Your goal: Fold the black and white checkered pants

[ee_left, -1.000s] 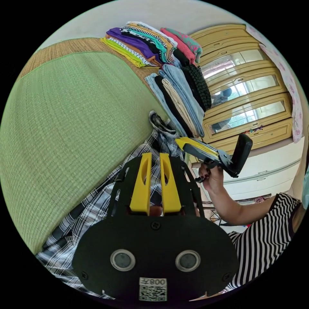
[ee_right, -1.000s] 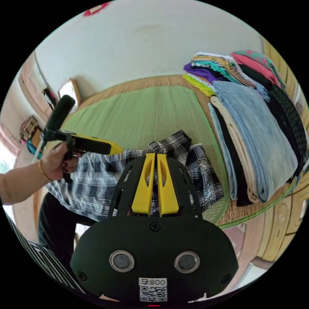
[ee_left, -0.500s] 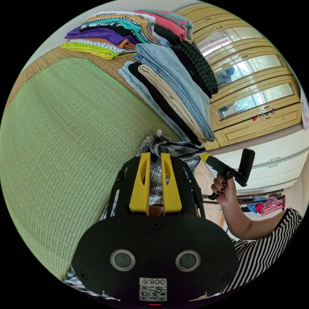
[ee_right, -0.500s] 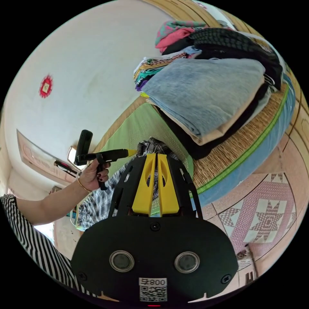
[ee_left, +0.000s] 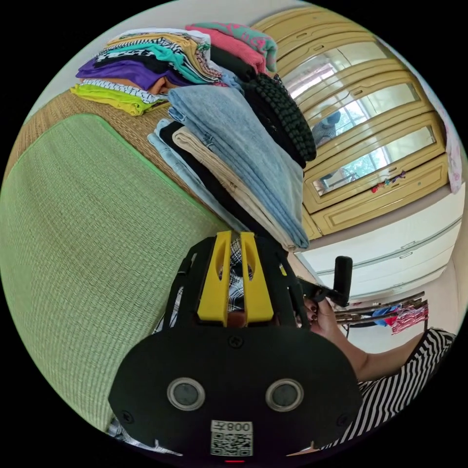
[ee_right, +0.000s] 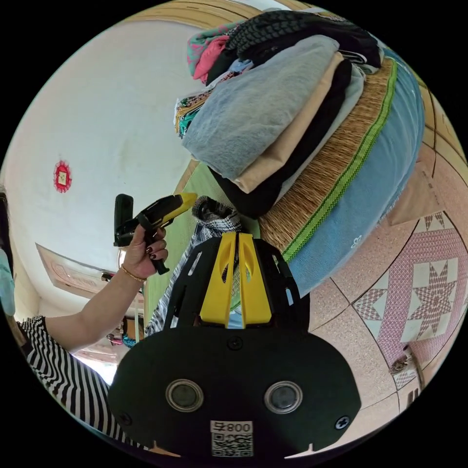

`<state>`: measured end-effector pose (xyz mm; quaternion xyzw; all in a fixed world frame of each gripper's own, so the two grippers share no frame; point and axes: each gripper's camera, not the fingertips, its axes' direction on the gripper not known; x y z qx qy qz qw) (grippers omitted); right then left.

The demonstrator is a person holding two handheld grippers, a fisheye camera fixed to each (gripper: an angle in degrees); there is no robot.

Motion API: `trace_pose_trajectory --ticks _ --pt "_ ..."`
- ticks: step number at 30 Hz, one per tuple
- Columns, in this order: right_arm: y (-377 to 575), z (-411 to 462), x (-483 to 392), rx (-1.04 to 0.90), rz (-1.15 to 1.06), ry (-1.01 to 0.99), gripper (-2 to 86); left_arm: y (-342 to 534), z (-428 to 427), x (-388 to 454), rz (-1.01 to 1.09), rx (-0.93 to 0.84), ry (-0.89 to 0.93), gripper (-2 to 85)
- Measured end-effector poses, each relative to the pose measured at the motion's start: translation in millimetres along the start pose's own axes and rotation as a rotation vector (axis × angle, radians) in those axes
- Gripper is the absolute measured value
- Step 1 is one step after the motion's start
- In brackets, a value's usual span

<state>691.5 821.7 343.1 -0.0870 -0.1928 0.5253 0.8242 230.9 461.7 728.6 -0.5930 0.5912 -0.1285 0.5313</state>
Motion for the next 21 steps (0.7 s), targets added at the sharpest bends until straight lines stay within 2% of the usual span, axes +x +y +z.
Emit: trace_pose_trajectory --ticks 3,8,12,15,21 --pt "-3.1 1.5 5.4 0.004 0.022 -0.028 0.6 9.7 -9.8 8.3 0.013 0.026 -0.005 2.3" --pt "-7.4 4.3 11.4 0.012 0.060 -0.108 0.7 29.5 -8.4 25.2 0.033 -0.049 -0.075 0.7" --pt "-5.4 1.0 6.4 0.045 0.057 -0.118 0.5 29.0 -3.4 31.0 -0.007 -0.095 -0.061 0.3" --pt "-4.4 -0.3 -9.9 0.056 -0.003 -0.116 0.2 31.2 -10.8 41.1 -0.010 -0.079 -0.036 0.2" --pt "-20.4 41.8 -52.4 -0.077 -0.170 0.029 0.1 54.0 -45.3 63.8 0.001 -0.026 -0.019 0.2"
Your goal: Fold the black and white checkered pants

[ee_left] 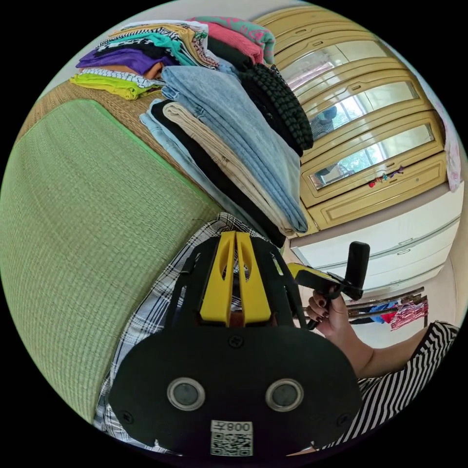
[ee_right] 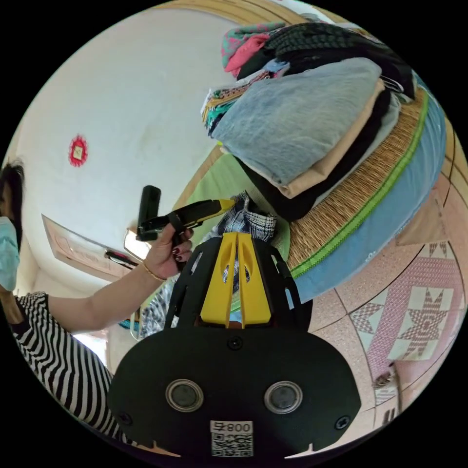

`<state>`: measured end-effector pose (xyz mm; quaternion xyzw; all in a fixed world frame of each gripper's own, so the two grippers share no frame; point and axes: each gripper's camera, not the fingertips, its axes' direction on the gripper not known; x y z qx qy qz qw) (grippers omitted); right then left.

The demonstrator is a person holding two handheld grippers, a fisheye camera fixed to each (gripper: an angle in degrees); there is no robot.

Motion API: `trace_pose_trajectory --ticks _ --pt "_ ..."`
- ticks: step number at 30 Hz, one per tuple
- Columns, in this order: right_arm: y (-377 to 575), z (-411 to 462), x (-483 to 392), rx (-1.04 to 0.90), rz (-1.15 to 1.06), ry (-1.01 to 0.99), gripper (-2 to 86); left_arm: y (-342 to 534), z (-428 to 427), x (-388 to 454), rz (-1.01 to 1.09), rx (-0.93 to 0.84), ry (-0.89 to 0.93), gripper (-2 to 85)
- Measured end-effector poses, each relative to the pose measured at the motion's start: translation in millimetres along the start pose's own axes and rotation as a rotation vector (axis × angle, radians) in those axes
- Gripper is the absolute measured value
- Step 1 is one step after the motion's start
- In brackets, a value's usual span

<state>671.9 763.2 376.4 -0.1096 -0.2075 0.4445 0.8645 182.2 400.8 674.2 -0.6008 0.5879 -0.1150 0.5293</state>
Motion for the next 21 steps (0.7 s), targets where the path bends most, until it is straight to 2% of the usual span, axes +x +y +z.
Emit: trace_pose_trajectory --ticks 3,9,13,18,21 --pt "-12.8 26.4 -2.1 -0.058 0.003 0.124 0.1 24.2 -31.0 9.2 0.004 0.047 0.046 0.3" --pt "-14.8 41.3 -24.8 -0.075 -0.052 0.129 0.1 124.2 -107.1 19.5 -0.020 0.086 0.027 0.4" --pt "-12.9 57.3 -62.3 -0.125 -0.180 0.104 0.1 208.9 -165.0 18.4 -0.192 0.095 -0.117 1.1" --pt "-17.5 101.2 -123.1 -0.222 -0.348 -0.050 0.2 283.8 -234.6 17.5 -0.414 0.137 -0.336 2.4" --pt "-16.5 155.9 -171.3 -0.372 -0.476 -0.194 0.5 315.0 -270.5 16.8 -0.515 0.206 -0.405 3.5"
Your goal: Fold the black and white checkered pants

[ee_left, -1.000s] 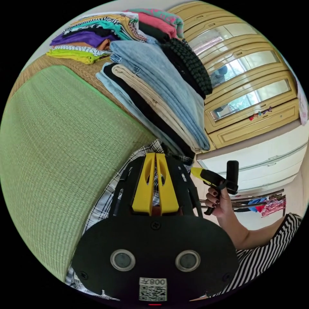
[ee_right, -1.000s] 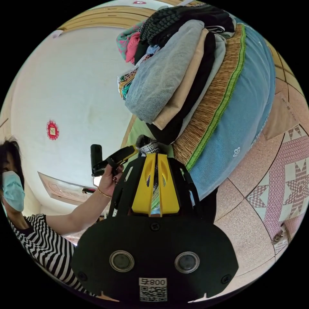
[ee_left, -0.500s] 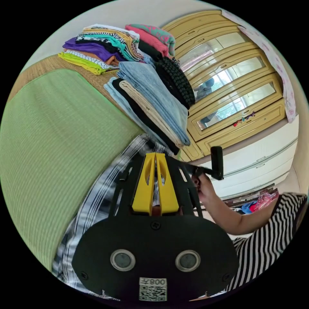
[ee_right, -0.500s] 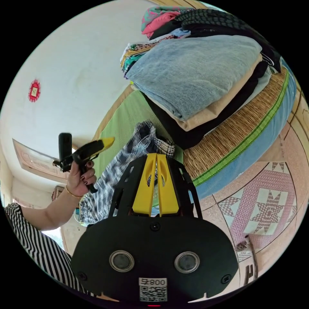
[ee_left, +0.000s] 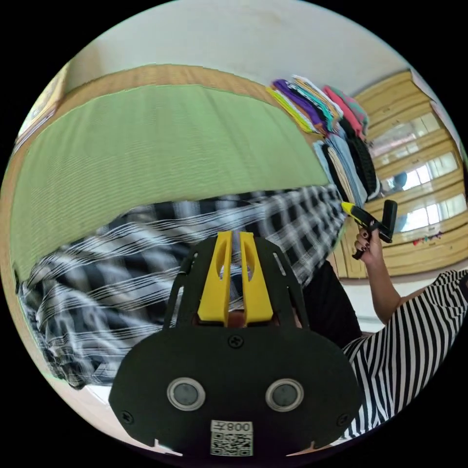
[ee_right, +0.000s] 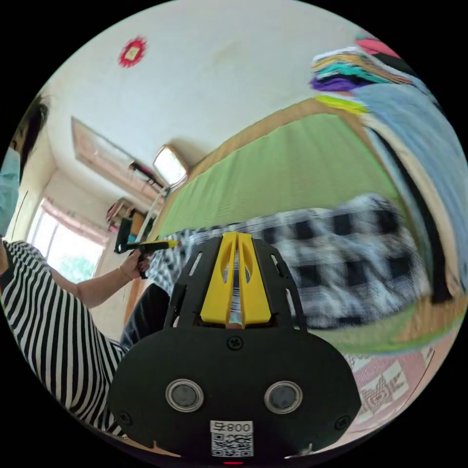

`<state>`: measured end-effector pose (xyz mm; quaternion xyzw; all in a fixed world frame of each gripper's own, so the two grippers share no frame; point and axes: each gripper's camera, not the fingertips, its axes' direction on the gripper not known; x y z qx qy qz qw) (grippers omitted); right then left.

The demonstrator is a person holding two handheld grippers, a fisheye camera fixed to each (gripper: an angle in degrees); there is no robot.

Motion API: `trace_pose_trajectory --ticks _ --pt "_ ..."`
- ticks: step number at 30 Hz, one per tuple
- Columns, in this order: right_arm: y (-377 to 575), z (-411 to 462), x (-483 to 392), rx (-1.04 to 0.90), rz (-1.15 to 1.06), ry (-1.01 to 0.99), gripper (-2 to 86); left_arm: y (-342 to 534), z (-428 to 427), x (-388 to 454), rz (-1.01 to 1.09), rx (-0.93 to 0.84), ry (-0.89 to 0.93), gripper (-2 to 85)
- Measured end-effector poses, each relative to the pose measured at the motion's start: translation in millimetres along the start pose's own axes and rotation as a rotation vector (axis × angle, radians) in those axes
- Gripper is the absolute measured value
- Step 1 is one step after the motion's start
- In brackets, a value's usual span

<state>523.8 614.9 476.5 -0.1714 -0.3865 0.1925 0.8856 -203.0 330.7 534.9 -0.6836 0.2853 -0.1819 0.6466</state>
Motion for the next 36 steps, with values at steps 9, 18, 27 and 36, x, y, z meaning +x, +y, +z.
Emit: trace_pose_trajectory --ticks 9,18,27,36 --pt "-74.5 165.5 -94.3 -0.361 -0.329 -0.188 1.9 9.1 -47.4 -19.8 0.009 -0.013 -0.248 6.0" --pt "-58.0 260.5 -131.7 -0.592 -0.440 -0.163 0.8 75.1 -100.6 -30.2 -0.028 0.062 -0.176 0.5" --pt "-94.3 267.1 -152.6 -0.549 -0.455 -0.237 1.2 128.8 -146.2 -39.9 -0.078 0.062 -0.144 0.2" --pt "-140.4 324.5 -181.1 -0.512 -0.501 -0.201 3.1 170.5 -191.4 -44.9 -0.102 0.065 -0.133 0.4"
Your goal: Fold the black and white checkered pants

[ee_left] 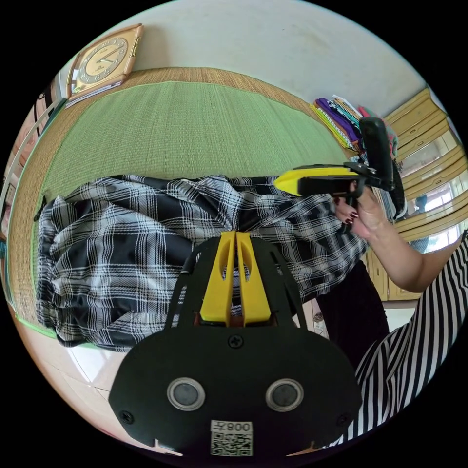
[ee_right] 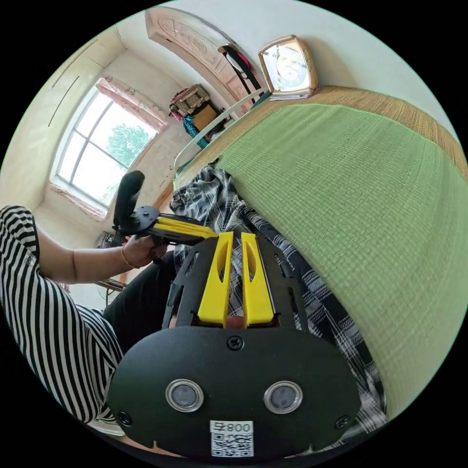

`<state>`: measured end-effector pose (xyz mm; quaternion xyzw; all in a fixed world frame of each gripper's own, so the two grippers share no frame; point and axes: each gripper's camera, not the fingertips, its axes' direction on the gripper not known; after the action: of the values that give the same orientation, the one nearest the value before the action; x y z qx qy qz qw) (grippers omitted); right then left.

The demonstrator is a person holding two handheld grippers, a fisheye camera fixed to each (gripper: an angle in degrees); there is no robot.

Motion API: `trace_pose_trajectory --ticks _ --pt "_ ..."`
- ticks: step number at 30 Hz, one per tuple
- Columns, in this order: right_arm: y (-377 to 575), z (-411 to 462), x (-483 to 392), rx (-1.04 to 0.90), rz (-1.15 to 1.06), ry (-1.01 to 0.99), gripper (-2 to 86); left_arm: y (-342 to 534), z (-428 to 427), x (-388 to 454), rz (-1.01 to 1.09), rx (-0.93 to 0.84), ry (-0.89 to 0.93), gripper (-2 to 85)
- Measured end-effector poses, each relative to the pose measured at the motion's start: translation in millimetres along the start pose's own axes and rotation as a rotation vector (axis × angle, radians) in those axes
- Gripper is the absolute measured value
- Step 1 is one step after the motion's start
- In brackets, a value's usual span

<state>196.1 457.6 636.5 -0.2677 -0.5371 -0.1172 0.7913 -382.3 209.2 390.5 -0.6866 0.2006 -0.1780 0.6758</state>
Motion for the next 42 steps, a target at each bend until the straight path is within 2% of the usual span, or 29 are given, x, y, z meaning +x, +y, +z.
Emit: trace_pose_trajectory --ticks 10,16,22,29,35,39,42 --pt "-21.3 52.8 -17.5 -0.114 -0.042 -0.009 3.6 -6.8 -39.2 -25.8 -0.059 0.077 0.092 4.9" --pt "-28.0 61.2 -26.4 -0.123 -0.058 -0.007 3.5 -4.1 -45.5 -36.4 -0.089 0.000 0.042 1.7" --pt "-38.3 30.1 -32.2 0.028 -0.074 0.112 4.2 11.9 -68.4 -53.3 -0.126 0.041 0.084 0.5" --pt "-63.3 67.1 -51.7 -0.081 -0.280 0.341 6.1 22.1 -95.4 -64.1 -0.138 0.112 0.145 0.2" --pt "-70.7 77.7 -62.6 -0.068 -0.359 0.377 5.6 29.1 -109.0 -70.4 -0.138 0.133 0.181 0.1" --pt "-77.5 71.3 -57.7 -0.016 -0.328 0.393 2.1 33.3 -116.6 -73.4 -0.136 0.152 0.188 0.2" --pt "-84.7 59.6 -46.2 0.021 -0.272 0.323 0.9 36.8 -122.2 -75.3 -0.124 0.166 0.187 0.3"
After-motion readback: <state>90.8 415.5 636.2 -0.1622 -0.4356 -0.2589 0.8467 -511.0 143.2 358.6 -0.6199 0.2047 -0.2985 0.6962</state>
